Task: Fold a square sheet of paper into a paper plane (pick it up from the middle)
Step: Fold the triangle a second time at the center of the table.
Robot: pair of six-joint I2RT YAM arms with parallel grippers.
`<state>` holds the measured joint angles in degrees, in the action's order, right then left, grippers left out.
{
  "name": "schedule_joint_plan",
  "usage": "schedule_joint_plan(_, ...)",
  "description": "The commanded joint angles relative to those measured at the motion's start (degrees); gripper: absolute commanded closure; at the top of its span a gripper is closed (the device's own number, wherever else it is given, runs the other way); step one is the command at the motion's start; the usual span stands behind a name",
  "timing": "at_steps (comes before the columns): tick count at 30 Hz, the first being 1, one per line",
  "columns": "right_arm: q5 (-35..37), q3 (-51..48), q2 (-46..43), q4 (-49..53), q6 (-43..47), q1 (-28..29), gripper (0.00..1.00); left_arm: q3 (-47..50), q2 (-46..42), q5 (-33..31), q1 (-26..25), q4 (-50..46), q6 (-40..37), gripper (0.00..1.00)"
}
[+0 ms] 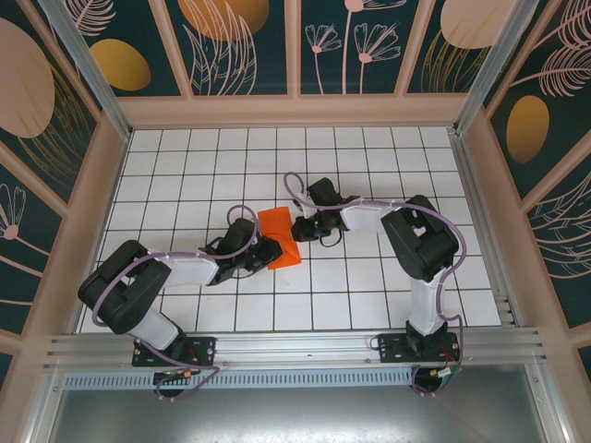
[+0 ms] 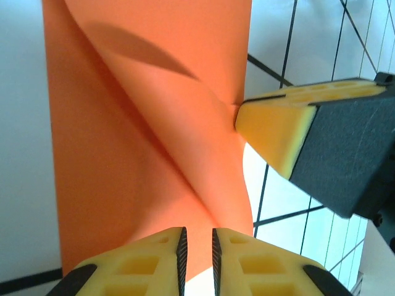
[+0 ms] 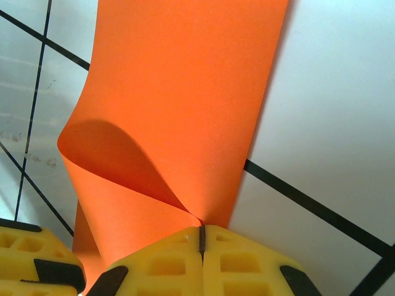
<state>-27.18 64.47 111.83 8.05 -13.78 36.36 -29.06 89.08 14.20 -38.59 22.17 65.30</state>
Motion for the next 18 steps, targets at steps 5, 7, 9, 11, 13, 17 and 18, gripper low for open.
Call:
schedule_joint_plan(5, 0.62, 2.34, 0.33, 2.25, 1.35, 0.01, 1.00, -0.68, 1.03, 1.53, -0.08, -8.90, -0.73, 0.80)
schedule_joint_plan(7, 0.84, 2.03, -0.26, 2.64, 1.29, 0.17, 1.00, -1.29, 0.85, 0.90, -0.08, -12.73, -2.27, 0.80)
schedule_joint_plan(9, 1.14, 1.27, -1.49, 2.93, 0.88, 0.45, 1.00, -1.87, 0.66, -0.32, -0.08, -17.32, -4.07, 0.81)
schedule_joint_plan(11, 1.54, 0.22, -2.73, 2.76, -0.09, 0.81, 1.00, -2.53, 0.57, -2.00, 0.02, -21.77, -5.87, 0.81)
schedule_joint_plan(13, 1.77, -0.83, -3.88, 2.63, -1.19, 1.20, 1.00, -3.21, 0.57, -3.87, 0.31, -25.39, -7.82, 0.81)
schedule_joint_plan(17, 2.37, -2.71, -5.74, 2.01, -3.37, 2.60, 1.00, -4.69, -0.09, -6.50, 2.02, -30.30, -10.79, 0.81)
schedule_joint_plan(18, 2.55, -2.92, -5.98, 1.84, -3.89, 2.96, 1.00, -4.85, -0.64, -6.91, 2.68, -31.18, -11.42, 0.81)
